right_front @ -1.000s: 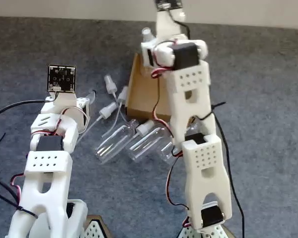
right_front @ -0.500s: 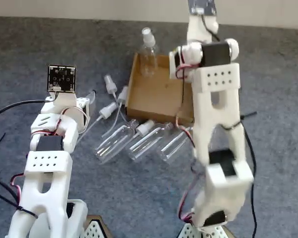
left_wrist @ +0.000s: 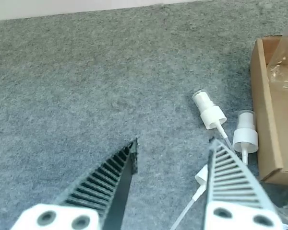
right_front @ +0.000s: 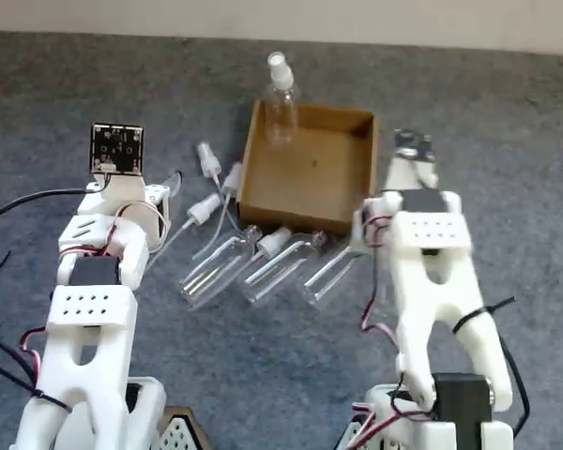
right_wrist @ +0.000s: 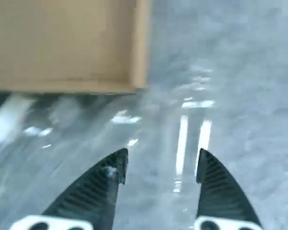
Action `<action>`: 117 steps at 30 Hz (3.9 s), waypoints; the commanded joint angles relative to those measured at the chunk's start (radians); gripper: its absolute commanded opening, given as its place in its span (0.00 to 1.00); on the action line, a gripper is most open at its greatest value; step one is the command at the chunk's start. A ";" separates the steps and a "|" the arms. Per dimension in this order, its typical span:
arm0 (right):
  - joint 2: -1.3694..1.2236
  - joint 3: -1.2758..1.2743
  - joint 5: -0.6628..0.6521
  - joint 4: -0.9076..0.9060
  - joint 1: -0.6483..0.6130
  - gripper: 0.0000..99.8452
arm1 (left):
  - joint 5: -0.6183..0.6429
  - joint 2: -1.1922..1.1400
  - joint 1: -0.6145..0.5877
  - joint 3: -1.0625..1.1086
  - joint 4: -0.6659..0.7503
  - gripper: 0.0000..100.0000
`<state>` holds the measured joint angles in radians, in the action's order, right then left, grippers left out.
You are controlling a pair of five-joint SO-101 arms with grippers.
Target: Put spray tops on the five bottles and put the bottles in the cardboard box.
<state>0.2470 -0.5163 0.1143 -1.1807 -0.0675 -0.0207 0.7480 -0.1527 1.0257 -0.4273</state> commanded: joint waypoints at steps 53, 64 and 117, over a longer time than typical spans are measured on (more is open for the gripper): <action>-0.759 0.834 -0.988 -0.205 0.515 0.11 | 0.301 -1.435 0.117 -1.759 -0.801 0.19; -0.763 0.834 -0.988 -0.205 0.516 0.11 | 0.399 -1.745 0.153 -1.989 -0.807 0.18; -0.883 0.941 -0.884 -0.289 0.503 0.24 | 0.086 -1.379 0.064 -2.598 -1.326 0.06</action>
<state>-0.6291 0.3705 -0.7649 -1.4830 0.4480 0.0744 -0.6974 -0.0713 -1.5704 -1.7453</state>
